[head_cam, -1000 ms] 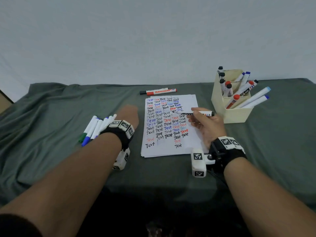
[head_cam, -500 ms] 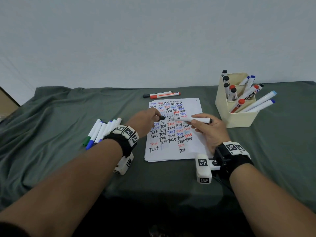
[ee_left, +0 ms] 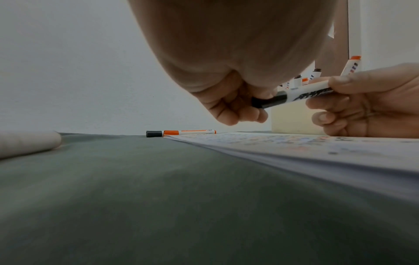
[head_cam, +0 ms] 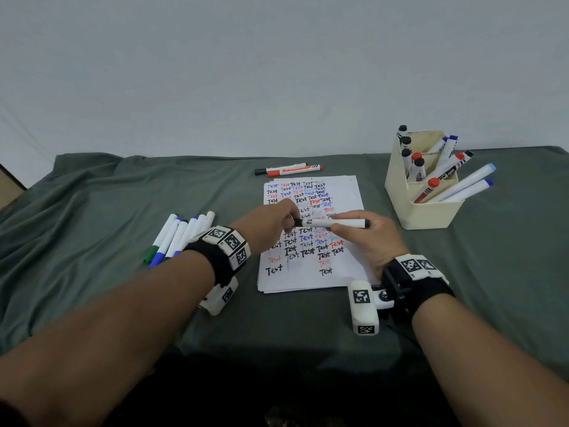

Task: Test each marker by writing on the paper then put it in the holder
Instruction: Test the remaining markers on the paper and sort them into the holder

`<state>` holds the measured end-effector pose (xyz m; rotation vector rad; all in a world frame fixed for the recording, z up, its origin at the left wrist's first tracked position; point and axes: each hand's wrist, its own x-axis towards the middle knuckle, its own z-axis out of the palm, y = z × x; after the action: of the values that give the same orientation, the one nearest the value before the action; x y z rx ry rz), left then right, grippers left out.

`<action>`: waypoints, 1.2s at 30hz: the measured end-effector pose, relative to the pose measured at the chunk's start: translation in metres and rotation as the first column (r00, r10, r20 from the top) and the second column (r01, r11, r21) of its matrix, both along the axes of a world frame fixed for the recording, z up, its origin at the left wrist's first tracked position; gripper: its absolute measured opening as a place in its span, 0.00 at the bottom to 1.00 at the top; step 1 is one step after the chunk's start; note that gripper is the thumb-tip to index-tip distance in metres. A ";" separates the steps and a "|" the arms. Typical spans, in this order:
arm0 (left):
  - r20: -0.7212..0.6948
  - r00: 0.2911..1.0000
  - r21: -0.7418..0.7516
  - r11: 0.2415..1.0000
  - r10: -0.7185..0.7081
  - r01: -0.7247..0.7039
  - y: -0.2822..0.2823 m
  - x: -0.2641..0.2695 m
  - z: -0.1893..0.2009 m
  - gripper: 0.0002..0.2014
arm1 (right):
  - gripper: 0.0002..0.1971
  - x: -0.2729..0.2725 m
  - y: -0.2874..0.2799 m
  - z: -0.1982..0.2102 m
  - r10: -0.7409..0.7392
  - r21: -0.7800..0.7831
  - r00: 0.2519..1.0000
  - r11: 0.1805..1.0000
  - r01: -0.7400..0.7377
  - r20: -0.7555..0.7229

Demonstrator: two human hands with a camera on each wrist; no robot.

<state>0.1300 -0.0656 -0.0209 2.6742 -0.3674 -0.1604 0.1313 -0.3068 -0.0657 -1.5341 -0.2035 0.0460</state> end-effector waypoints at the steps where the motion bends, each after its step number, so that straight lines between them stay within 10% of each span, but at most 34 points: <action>1: -0.011 1.000 0.031 0.999 -0.009 0.009 0.000 0.000 0.000 0.07 | 0.11 0.000 0.000 0.000 0.007 -0.022 1.000 1.000 -0.007 0.002; 14: 0.021 1.000 0.078 0.997 -0.021 0.019 -0.005 0.003 -0.003 0.04 | 0.09 0.001 0.003 0.000 -0.002 -0.063 1.000 0.998 0.003 0.013; 17: 0.143 0.989 0.356 0.931 0.029 -0.079 -0.002 0.004 -0.017 0.38 | 0.07 0.002 0.001 -0.001 -0.072 -0.002 0.997 0.997 0.072 -0.008; 20: -0.022 0.980 0.512 0.844 0.200 -0.160 0.010 0.003 -0.031 0.56 | 0.06 0.003 0.001 0.001 -0.145 0.046 0.989 0.988 0.147 -0.041; 25: -0.211 0.943 0.527 0.843 0.256 -0.111 0.014 0.009 -0.038 0.60 | 0.17 -0.001 0.003 0.021 -0.207 0.083 0.978 0.974 0.209 -0.034; 36: -0.250 0.924 0.513 0.849 0.289 -0.126 0.010 0.011 -0.039 0.70 | 0.29 0.020 -0.077 0.150 -0.390 -0.185 0.774 0.825 0.535 0.500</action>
<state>0.1407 -0.0559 -0.0604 3.0830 0.0933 -0.6953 0.1515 -0.3838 0.0843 -1.8682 -0.1697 -0.7159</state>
